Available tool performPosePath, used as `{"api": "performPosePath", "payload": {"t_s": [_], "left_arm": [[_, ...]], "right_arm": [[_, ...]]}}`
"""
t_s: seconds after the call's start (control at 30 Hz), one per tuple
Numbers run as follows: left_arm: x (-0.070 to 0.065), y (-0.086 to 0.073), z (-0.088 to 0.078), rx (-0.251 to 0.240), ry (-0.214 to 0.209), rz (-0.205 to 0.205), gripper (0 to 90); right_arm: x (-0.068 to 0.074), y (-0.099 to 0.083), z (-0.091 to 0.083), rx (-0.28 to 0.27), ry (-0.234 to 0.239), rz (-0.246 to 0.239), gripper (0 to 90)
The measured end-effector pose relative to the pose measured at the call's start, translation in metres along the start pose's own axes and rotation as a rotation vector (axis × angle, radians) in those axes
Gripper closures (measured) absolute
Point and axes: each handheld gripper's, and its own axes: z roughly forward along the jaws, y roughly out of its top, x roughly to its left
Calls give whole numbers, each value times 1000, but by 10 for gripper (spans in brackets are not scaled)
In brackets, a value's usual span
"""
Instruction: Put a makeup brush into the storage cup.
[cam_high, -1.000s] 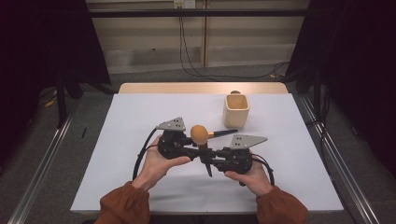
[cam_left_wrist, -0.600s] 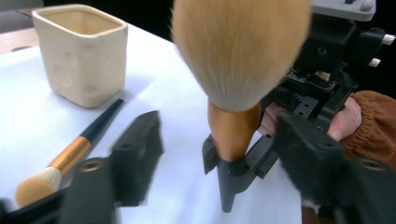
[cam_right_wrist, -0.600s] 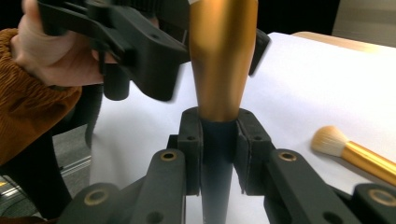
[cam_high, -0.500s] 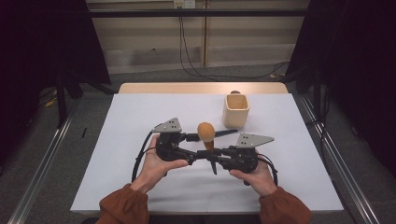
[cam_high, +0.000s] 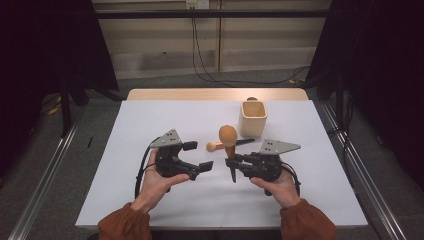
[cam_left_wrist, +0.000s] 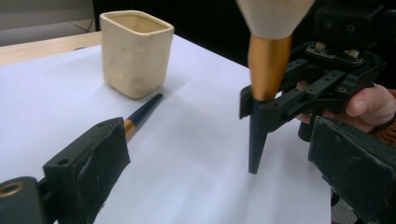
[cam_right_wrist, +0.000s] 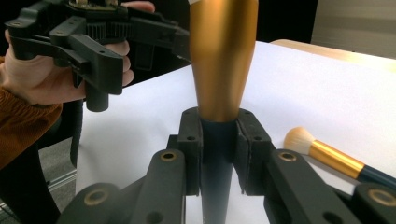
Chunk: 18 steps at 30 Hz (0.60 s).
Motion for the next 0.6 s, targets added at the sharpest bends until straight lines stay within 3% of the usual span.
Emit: {"api": "performPosePath", "payload": {"t_s": [0.2,0.27,0.43,0.6], "left_arm": [[5,-5,-14,-27,47,2,29],[6,-6,-19,-33,27,-11,27],[4,-10,-29,-53,50,3,29],[7,-19,-40,-49,94,1,34]], "right_arm": [[-2,3,-5,-17,-23,-3,750],[-4,4,-6,-21,-26,-7,750],[-7,6,-8,-31,-37,-10,750],[-11,10,-13,-42,-64,-11,750]]}}
